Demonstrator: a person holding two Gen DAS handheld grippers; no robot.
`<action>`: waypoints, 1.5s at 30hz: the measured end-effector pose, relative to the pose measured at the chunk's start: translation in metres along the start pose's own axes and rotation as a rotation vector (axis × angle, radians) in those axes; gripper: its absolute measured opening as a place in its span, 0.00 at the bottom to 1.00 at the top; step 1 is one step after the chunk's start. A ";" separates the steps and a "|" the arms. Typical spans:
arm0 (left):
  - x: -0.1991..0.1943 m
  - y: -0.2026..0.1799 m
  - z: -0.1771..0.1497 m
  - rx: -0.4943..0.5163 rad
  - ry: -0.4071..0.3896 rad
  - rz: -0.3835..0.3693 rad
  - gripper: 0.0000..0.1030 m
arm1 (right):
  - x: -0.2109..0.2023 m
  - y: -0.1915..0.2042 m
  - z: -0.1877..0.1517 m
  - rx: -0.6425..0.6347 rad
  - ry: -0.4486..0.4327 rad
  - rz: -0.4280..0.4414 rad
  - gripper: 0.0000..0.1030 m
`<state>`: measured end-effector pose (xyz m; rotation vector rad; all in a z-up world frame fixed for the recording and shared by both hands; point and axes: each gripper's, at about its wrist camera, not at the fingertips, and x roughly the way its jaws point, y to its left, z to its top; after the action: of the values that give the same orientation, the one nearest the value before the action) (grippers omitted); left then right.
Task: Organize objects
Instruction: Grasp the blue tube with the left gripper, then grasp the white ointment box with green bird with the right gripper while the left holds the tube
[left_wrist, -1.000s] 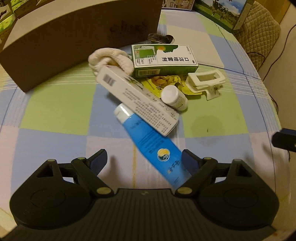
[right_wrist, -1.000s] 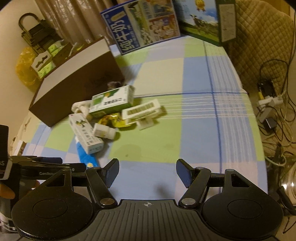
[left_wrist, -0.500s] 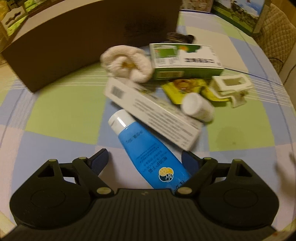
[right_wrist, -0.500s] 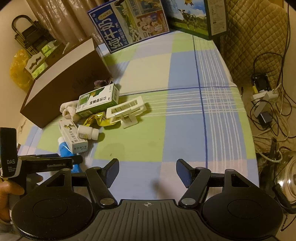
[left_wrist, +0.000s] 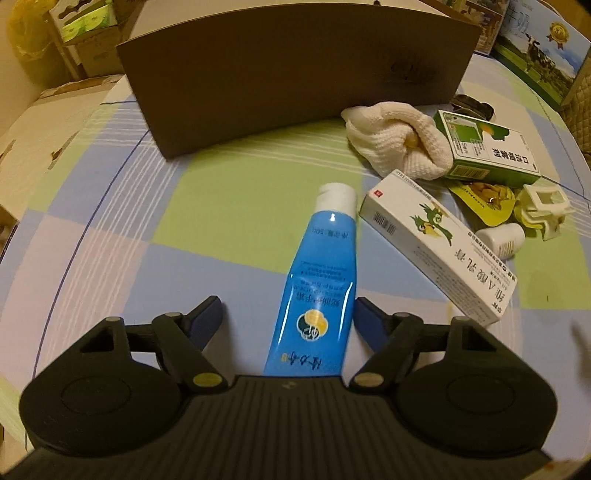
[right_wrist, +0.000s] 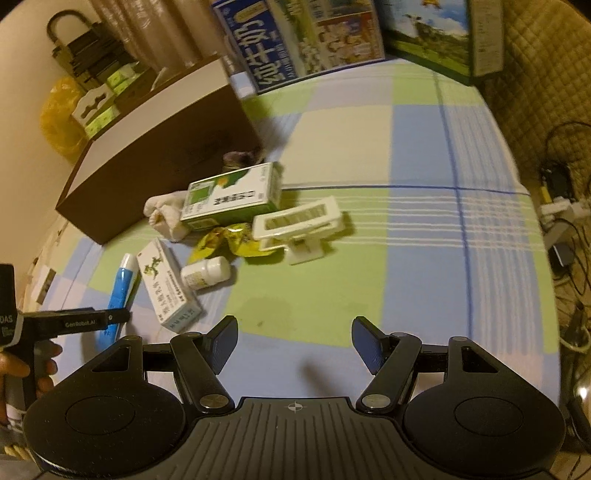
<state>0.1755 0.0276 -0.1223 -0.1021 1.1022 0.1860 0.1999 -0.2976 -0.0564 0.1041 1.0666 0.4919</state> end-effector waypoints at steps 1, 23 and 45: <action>0.001 -0.002 0.003 0.012 -0.003 -0.002 0.72 | 0.003 0.004 0.002 -0.011 0.002 0.006 0.64; 0.006 0.017 0.025 0.076 -0.022 -0.044 0.32 | 0.053 0.090 0.033 -0.210 -0.002 0.096 0.64; -0.007 0.069 0.010 0.007 0.012 -0.003 0.32 | 0.160 0.153 0.016 -0.605 0.106 0.068 0.44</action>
<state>0.1672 0.0961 -0.1105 -0.0982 1.1149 0.1791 0.2237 -0.0899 -0.1303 -0.4247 0.9785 0.8696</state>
